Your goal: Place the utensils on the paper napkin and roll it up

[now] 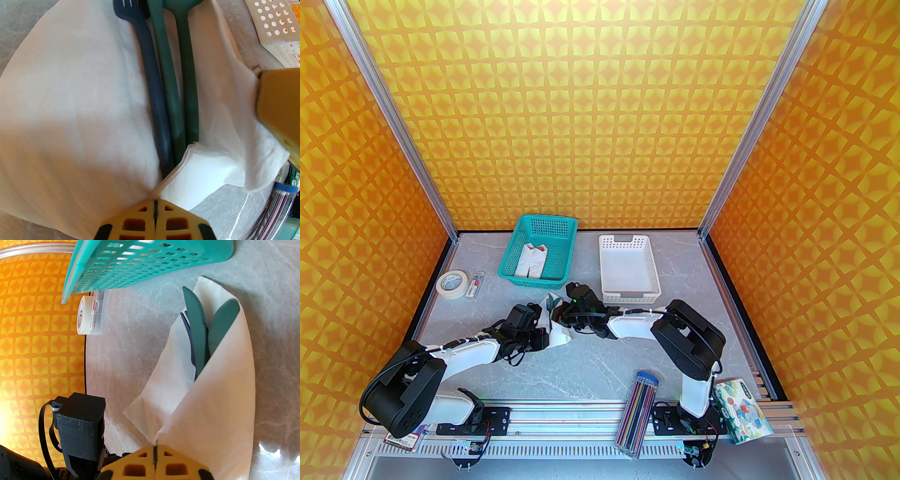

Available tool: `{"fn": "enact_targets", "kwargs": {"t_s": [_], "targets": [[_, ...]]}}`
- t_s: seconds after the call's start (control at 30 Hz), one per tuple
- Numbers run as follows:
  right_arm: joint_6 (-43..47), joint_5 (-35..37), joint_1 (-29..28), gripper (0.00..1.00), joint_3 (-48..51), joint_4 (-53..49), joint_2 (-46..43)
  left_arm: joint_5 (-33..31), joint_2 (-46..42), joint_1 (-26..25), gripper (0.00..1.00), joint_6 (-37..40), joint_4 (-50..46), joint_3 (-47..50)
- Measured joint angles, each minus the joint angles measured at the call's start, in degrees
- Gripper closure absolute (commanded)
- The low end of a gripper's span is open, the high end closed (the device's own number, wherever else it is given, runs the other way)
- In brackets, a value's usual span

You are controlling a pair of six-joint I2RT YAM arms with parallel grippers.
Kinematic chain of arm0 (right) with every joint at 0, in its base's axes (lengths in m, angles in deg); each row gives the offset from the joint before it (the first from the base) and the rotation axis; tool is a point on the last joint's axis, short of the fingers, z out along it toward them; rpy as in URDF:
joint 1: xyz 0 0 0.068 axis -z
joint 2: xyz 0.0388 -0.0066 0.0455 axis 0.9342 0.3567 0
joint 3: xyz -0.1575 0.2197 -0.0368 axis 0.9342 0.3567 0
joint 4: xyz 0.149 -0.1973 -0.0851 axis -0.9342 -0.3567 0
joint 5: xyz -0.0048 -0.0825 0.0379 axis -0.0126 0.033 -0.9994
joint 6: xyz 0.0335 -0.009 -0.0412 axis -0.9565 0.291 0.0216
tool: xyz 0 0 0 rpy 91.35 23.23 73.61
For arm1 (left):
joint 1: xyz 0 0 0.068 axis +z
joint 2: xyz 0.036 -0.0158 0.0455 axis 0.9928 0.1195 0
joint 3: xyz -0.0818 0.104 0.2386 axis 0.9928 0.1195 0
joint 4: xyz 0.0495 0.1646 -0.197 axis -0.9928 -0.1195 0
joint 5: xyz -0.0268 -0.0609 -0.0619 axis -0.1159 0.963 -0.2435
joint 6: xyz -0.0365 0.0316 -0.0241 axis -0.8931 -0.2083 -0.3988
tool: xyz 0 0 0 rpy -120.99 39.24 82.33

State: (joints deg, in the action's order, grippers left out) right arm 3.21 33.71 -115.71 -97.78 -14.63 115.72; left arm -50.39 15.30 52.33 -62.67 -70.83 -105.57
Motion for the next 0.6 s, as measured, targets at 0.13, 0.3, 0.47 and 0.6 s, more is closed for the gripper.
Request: {"fn": "enact_targets", "kwargs": {"t_s": [0.13,0.3,0.47,0.6], "targets": [[-0.7,0.4,-0.6,1.0,-0.2,1.1,0.3,0.0,0.0,0.0,1.0,0.0,0.0,0.0],[-1.9,0.7,-1.6,1.0,-0.5,2.8,2.3,0.0,0.1,0.0,1.0,0.0,-0.2,-0.2],[-2.6,0.7,-2.4,1.0,-0.5,4.1,4.0,0.0,0.2,0.0,1.0,0.0,-0.6,-0.4],[-2.7,0.7,-2.6,1.0,-1.0,5.1,5.2,0.0,0.3,0.0,1.0,0.0,-0.6,-0.5]]}}
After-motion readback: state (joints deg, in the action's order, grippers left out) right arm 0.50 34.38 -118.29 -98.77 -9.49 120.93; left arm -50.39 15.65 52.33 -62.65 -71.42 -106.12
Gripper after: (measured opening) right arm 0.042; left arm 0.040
